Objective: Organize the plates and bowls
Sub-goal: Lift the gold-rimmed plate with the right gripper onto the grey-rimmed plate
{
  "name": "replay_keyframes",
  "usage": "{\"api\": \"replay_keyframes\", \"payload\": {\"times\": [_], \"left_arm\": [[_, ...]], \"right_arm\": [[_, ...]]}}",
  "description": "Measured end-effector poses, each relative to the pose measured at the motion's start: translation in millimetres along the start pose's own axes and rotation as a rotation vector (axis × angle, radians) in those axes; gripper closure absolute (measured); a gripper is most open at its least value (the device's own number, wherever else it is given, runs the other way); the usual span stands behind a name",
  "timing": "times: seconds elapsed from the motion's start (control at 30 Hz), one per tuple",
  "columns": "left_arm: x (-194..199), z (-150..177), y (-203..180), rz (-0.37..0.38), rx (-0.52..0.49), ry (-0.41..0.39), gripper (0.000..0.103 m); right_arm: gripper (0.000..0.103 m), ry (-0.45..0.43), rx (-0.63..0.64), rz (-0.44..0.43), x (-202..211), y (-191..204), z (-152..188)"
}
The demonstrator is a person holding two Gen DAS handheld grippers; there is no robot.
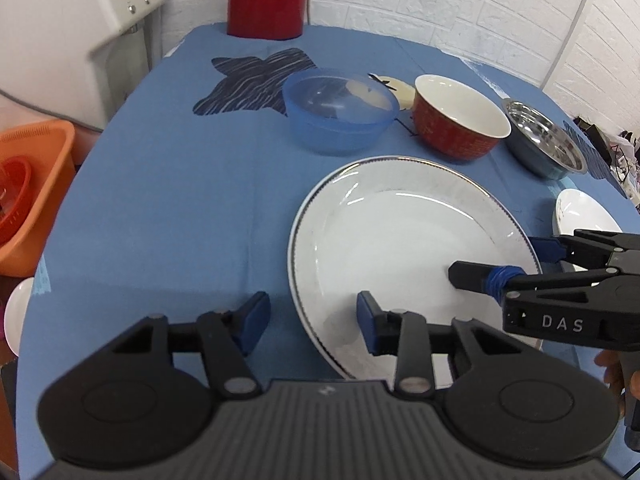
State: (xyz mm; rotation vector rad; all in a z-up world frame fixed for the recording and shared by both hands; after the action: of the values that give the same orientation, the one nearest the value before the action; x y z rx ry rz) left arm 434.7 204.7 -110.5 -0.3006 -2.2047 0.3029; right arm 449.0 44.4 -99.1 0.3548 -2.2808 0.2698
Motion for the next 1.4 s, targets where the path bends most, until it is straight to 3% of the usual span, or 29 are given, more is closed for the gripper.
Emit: {"api": "replay_keyframes", "payload": {"times": [0.17, 0.3, 0.47, 0.83, 1.03, 1.23, 1.4], "left_arm": [[0, 0, -4, -0.021, -0.012, -0.017, 0.076], [2, -2, -4, -0.022, 0.014, -0.032, 0.085], [21, -10, -10, -0.062, -0.034, -0.077, 0.095], [64, 3, -29, -0.086, -0.092, -0.152, 0.095], [113, 41, -47, -0.099, -0.131, -0.220, 0.095], [136, 100, -55, -0.125, -0.161, -0.221, 0.094], [133, 133, -45, -0.114, -0.119, -0.188, 0.094]], "right_arm": [[0.060, -0.010, 0.008, 0.004, 6, 3, 4], [0.072, -0.026, -0.040, 0.016, 6, -3, 4], [0.071, -0.044, -0.077, -0.026, 19, 2, 4], [0.069, -0.163, -0.081, -0.011, 59, 10, 10], [0.067, -0.259, -0.074, -0.037, 111, 28, 39], [0.066, -0.261, -0.105, -0.055, 132, 46, 83], [0.066, -0.245, -0.104, -0.043, 131, 58, 110]]}}
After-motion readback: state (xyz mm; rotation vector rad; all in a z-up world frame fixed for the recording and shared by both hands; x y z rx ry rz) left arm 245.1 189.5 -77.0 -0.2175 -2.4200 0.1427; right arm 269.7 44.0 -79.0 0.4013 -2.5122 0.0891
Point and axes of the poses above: each gripper's, at about its wrist camera, not at the fingertips, and x roughly against the way its jaws point, y to its left, z to its underside, the point moved 8 cm from there along -x, roughly the way its jaws point, and after that the axes turned 13 degrees about z, right-handed, at the moved point
